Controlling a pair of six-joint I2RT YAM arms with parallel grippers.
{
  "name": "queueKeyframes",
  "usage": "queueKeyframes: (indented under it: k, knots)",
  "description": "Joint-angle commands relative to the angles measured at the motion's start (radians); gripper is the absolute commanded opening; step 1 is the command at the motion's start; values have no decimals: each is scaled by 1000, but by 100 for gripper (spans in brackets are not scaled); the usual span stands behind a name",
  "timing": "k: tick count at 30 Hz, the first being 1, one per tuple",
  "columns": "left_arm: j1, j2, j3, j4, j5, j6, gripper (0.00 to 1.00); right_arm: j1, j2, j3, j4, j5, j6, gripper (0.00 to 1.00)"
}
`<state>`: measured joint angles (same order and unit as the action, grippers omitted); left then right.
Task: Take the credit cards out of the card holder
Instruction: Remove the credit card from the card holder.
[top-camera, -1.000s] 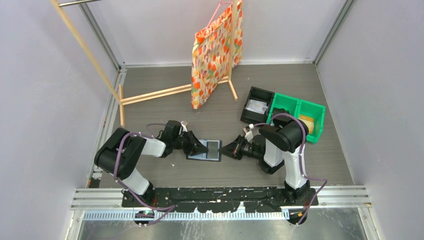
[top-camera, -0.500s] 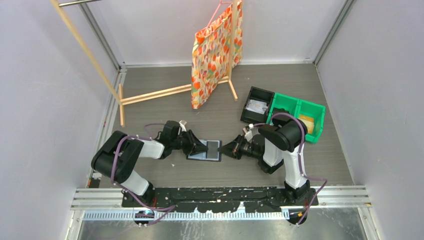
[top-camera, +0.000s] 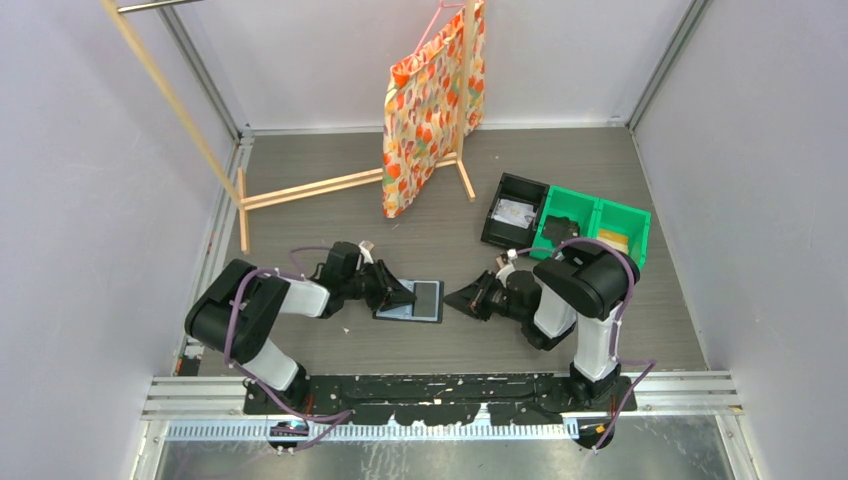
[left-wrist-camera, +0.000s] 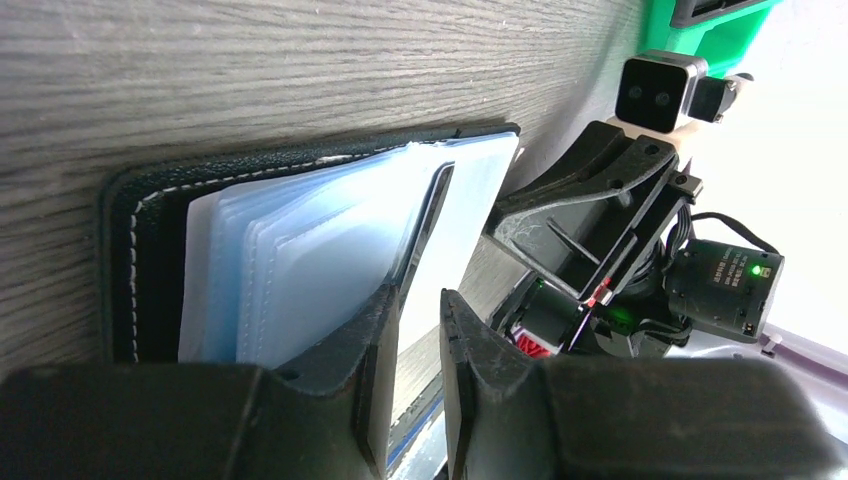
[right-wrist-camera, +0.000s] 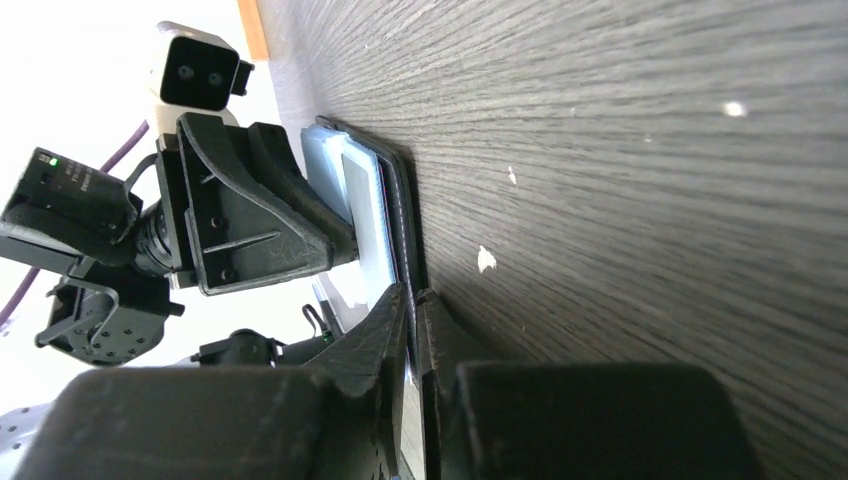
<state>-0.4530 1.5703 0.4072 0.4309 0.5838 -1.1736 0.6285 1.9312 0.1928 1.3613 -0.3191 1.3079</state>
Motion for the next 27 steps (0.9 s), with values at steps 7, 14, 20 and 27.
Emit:
queueKeyframes:
  k: [7, 14, 20, 27]
  knots:
    - [5, 38, -8, 79, 6, -7, 23, 26, -21, 24, -215, 39, -122, 17]
    - [5, 55, -14, 106, 8, -20, 22, 46, -20, 62, -262, 38, -128, 18]
    - [12, 39, -25, 93, -12, -23, 21, 47, -35, 35, -225, 63, -117, 18]
    - [17, -41, -19, -27, -52, 17, 22, 64, -279, 42, -422, 99, -194, 21]
